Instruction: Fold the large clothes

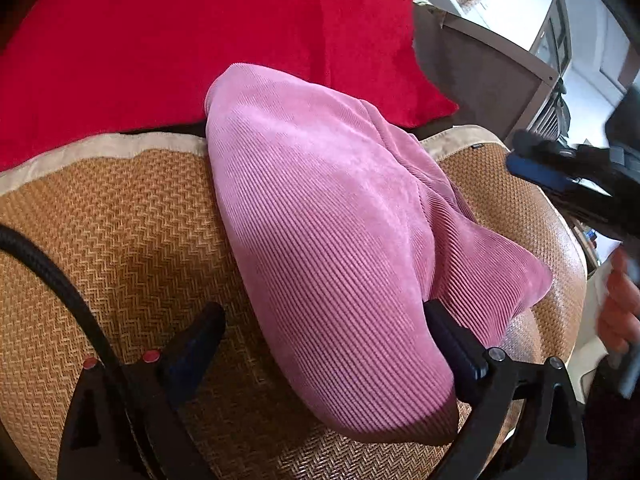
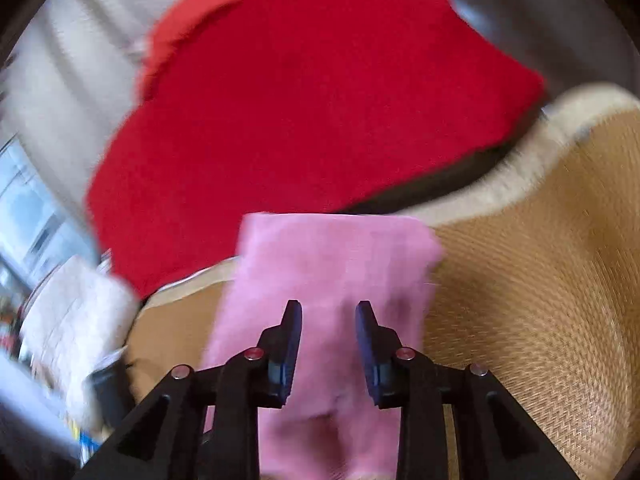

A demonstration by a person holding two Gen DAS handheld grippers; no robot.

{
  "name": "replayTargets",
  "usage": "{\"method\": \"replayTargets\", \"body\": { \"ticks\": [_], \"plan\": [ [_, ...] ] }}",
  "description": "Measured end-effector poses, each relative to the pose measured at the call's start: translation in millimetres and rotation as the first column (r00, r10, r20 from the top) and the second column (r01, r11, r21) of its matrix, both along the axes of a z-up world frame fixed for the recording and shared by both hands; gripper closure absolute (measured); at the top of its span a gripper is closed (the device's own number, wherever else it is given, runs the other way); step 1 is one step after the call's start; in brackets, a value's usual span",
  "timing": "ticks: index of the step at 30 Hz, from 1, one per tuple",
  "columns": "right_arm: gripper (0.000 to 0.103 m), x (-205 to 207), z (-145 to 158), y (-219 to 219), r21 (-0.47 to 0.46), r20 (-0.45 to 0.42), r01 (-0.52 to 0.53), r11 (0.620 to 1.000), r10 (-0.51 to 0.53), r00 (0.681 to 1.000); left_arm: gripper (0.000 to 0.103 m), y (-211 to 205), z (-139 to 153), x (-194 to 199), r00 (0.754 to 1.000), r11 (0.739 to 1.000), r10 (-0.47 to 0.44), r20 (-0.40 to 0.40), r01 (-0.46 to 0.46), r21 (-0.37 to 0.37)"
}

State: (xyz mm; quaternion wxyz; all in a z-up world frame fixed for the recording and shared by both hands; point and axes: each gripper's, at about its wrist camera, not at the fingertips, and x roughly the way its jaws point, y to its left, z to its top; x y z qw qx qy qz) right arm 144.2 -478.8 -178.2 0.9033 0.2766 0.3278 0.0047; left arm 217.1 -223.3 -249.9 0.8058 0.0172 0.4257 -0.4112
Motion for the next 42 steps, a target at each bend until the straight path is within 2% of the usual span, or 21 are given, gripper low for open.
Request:
{"method": "replayTargets", "body": {
  "ticks": [3,5,6,7,9,11,13,15,16,17,20,23,26,29,30,35,38,42],
  "plan": [
    [0.072,-2,-3,27,0.0,-0.042,-0.068,0.998,0.068,0.997,0.004,3,-1,-1,1.0,1.0,0.006,0.001,-0.006,0.003],
    [0.074,1,-25,39,0.022,-0.134,-0.096,0.995,0.098,0.986,0.004,-2,-3,1,1.0,1.0,0.011,-0.008,-0.011,0.0],
    [0.076,4,-47,42,0.002,-0.229,-0.079,0.997,0.077,0.97,0.004,-1,-2,1,1.0,1.0,0.001,-0.017,-0.002,-0.001],
    [0.076,4,-65,40,-0.001,-0.274,-0.058,0.998,0.055,0.96,0.004,0,0,1,0.999,1.0,-0.015,-0.031,0.015,0.007],
    [0.075,1,-85,28,0.1,-0.259,-0.033,0.994,0.058,0.964,0.005,4,9,1,0.999,1.0,-0.029,-0.035,0.029,0.0],
    [0.075,0,-81,20,0.15,-0.255,-0.026,0.988,0.064,0.965,0.005,15,25,1,1.0,1.0,-0.017,0.011,0.017,-0.026],
    [0.076,-1,-71,19,0.122,-0.258,-0.06,0.991,0.09,0.962,0.005,25,39,2,0.998,0.999,0.014,0.068,-0.011,-0.049],
    [0.071,2,-56,18,0.109,-0.254,-0.096,0.989,0.121,0.96,0.005,23,38,6,0.993,0.999,0.046,0.104,-0.048,0.007],
    [0.072,2,-47,18,0.118,-0.235,-0.096,0.988,0.121,0.964,0.004,18,29,9,0.994,0.997,0.046,0.097,-0.051,0.049],
    [0.072,8,-34,12,0.12,-0.193,-0.085,0.989,0.107,0.975,0.004,16,22,10,0.996,0.998,0.044,0.072,-0.047,0.049],
    [0.072,35,-13,4,0.054,-0.141,-0.061,0.997,0.068,0.988,0.004,12,11,14,0.999,0.999,0.051,-0.006,-0.051,0.012],
    [0.072,79,-13,-2,0.055,-0.168,-0.044,0.998,0.053,0.984,0.004,5,14,6,0.996,0.998,0.027,0.081,-0.031,0.046],
    [0.072,128,-37,-8,0.025,-0.243,-0.009,1.0,0.015,0.97,0.004,0,15,1,0.992,0.998,0.019,0.123,-0.027,0.063],
    [0.072,172,-95,-14,0.043,-0.409,-0.034,0.999,0.049,0.911,0.004,-3,13,-2,0.989,0.997,0.027,0.145,-0.038,0.074],
    [0.072,174,-99,-14,0.053,-0.389,-0.037,0.998,0.054,0.92,0.004,-4,13,-4,0.988,0.997,0.024,0.153,-0.036,0.075],
    [0.072,151,-68,-6,-0.026,-0.351,-0.049,0.998,0.037,0.936,0.004,5,19,-13,0.977,0.993,0.027,0.213,-0.05,0.105],
    [0.072,124,-46,0,0.005,-0.303,-0.058,0.998,0.057,0.951,0.004,5,21,-18,0.969,0.991,0.035,0.245,-0.066,0.119],
    [0.072,75,-23,21,-0.028,-0.253,-0.102,0.994,0.092,0.963,0.004,5,24,-26,0.96,0.987,0.043,0.278,-0.083,0.134]
  ]
}}
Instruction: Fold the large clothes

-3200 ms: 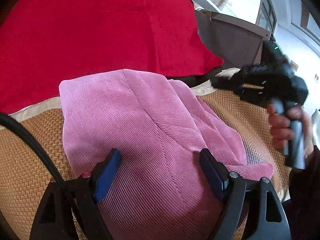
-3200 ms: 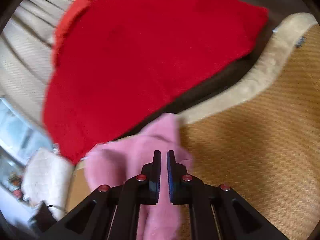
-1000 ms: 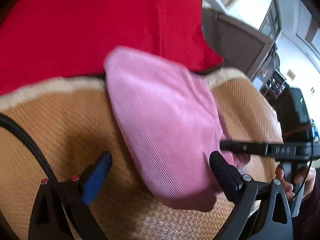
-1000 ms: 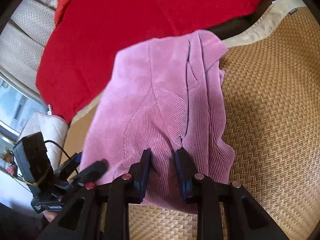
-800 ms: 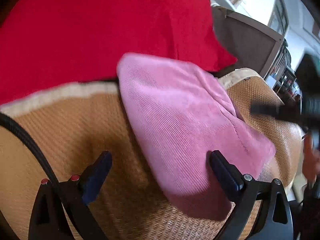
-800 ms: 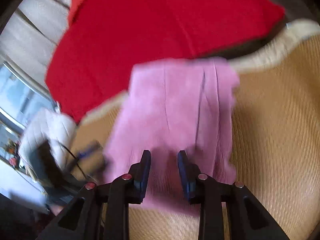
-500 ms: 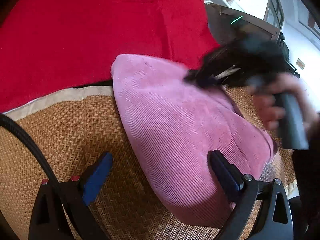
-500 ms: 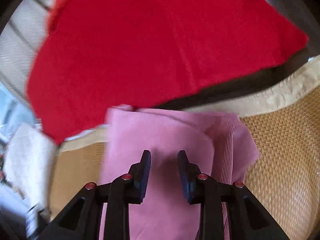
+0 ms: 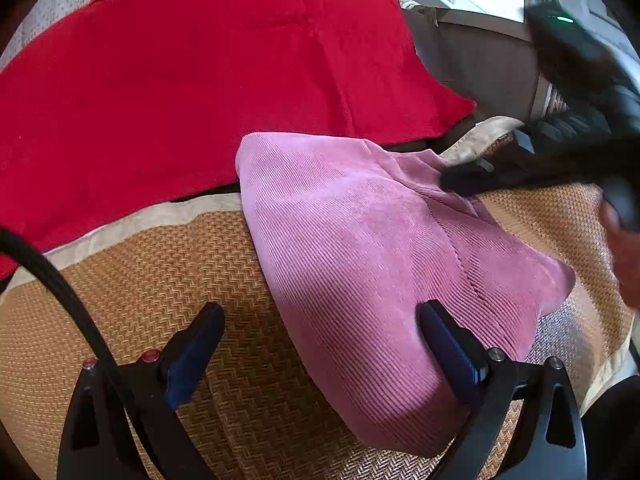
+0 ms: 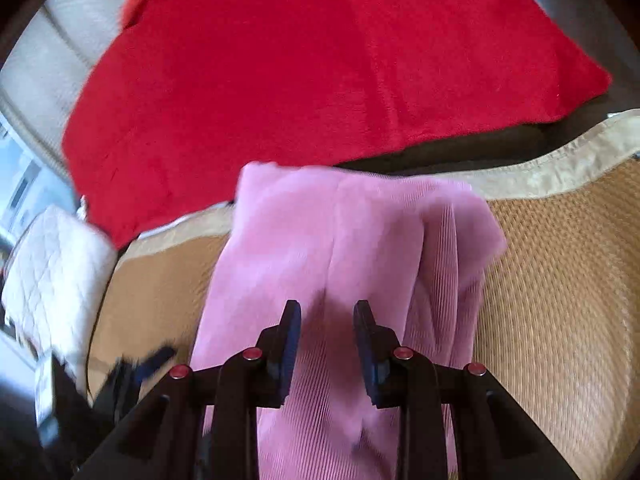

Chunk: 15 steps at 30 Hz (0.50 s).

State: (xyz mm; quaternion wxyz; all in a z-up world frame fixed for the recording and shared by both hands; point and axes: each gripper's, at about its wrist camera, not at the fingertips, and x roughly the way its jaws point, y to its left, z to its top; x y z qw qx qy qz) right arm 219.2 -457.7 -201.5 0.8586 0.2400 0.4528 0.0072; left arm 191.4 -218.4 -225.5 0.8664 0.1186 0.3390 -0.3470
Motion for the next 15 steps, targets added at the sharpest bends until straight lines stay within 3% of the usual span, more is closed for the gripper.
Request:
{"method": "replayTargets", "body": {
  "ticks": [2,5,7,15],
  "plan": [
    [0.072,-27,-4,10,-0.003,0.008,0.004,1.0,-0.004,1.0,0.004,0,1,-1,1.0,1.0,0.015,0.012,-0.015,0.009],
    [0.072,-37,-34,13,-0.007,-0.032,0.054,0.999,-0.054,0.998,0.004,-2,2,-7,0.999,1.0,0.018,0.03,-0.018,0.025],
    [0.071,-40,-59,12,0.026,-0.014,0.073,0.997,-0.072,0.997,0.004,-3,4,-11,0.998,0.999,0.03,0.06,-0.032,0.033],
    [0.071,-61,-31,4,0.081,0.064,0.099,0.992,-0.104,0.992,0.005,6,35,-29,0.976,0.996,0.046,0.211,-0.062,0.067]
  ]
}}
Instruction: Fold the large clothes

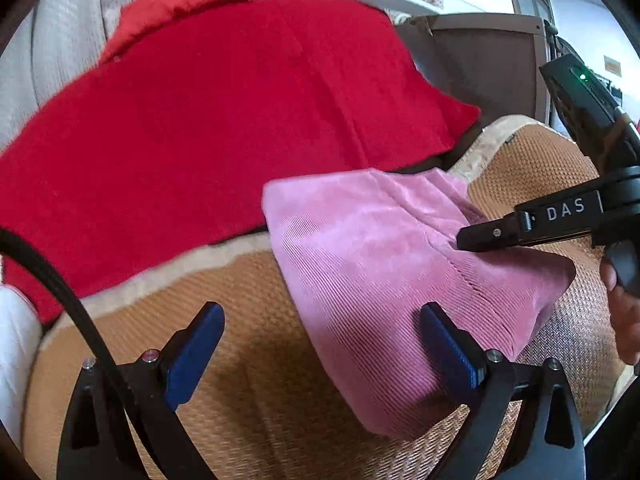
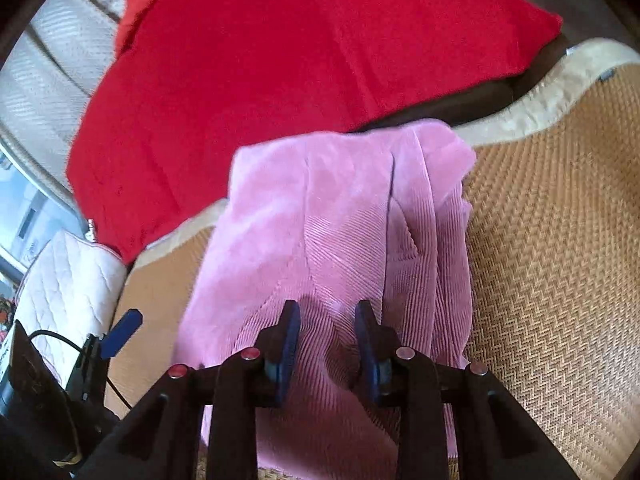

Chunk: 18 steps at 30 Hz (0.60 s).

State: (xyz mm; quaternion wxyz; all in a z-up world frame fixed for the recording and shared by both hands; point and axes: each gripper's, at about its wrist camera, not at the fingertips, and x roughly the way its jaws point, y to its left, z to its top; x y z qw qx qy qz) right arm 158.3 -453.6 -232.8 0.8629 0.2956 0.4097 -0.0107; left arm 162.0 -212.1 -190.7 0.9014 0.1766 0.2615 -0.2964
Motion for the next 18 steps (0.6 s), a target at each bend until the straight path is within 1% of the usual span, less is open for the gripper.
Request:
{"method": "replayTargets", "body": {
  "ticks": [2,4,7,11,12,14,18],
  "plan": [
    [0.069,-7,10,-1,-0.008,0.027,-0.003,1.0,0.003,1.0,0.005,8,8,-1,1.0,1.0,0.015,0.022,-0.015,-0.018],
    [0.069,-14,22,-1,-0.01,0.079,0.0,1.0,0.001,0.997,0.005,15,16,-3,0.998,0.999,0.039,0.041,-0.037,-0.029],
    [0.069,-31,39,0,-0.034,0.131,0.011,0.999,-0.007,0.991,0.005,26,25,-4,0.994,0.996,0.075,0.077,-0.071,-0.046],
    [0.068,-33,47,4,-0.028,0.165,0.004,1.0,0.0,0.986,0.005,40,33,-3,0.989,0.992,0.114,0.099,-0.109,-0.058],
    [0.068,-29,47,10,-0.031,0.171,0.003,1.0,0.003,0.985,0.005,44,34,-2,0.987,0.991,0.122,0.103,-0.117,-0.062],
    [0.068,-27,50,18,-0.047,0.191,-0.004,0.999,0.012,0.982,0.005,51,37,1,0.985,0.989,0.14,0.101,-0.134,-0.065],
    [0.068,-19,51,30,-0.042,0.206,-0.031,0.999,0.039,0.978,0.005,67,39,10,0.979,0.981,0.185,0.086,-0.179,-0.078]
  ]
}}
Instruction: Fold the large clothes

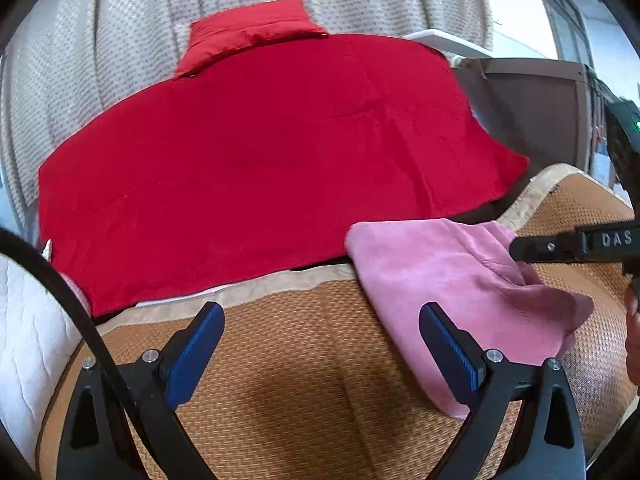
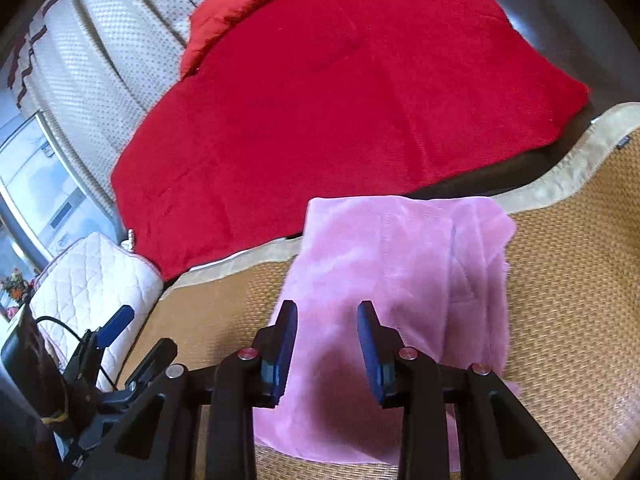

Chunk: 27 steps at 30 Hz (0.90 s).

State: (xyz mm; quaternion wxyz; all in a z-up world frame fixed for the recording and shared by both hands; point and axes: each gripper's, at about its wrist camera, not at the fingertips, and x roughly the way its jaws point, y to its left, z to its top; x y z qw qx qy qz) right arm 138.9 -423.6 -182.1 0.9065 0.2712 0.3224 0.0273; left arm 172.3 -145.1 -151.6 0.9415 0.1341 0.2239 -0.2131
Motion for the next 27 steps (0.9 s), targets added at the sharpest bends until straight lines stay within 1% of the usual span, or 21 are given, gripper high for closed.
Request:
{"method": "replayTargets", "body": {
  "ticks": [6,15,22,27],
  "plan": [
    [0.068,19,-7,24,-0.008,-0.005,-0.055,0.998,0.055,0.998,0.005,25,4,10,0.997,0.997,0.074,-0.004,-0.074,-0.022],
    [0.068,31,-8,50,-0.027,0.0,-0.123,0.992,0.123,0.992,0.005,63,11,21,0.986,0.983,0.168,-0.014,-0.169,-0.067],
    [0.068,35,-8,59,-0.035,-0.002,-0.152,0.988,0.152,0.988,0.005,78,15,25,0.979,0.976,0.203,-0.013,-0.203,-0.082],
    [0.068,37,-9,64,-0.048,-0.007,-0.164,0.985,0.164,0.986,0.005,80,16,27,0.975,0.972,0.221,-0.008,-0.221,-0.085]
  ]
}}
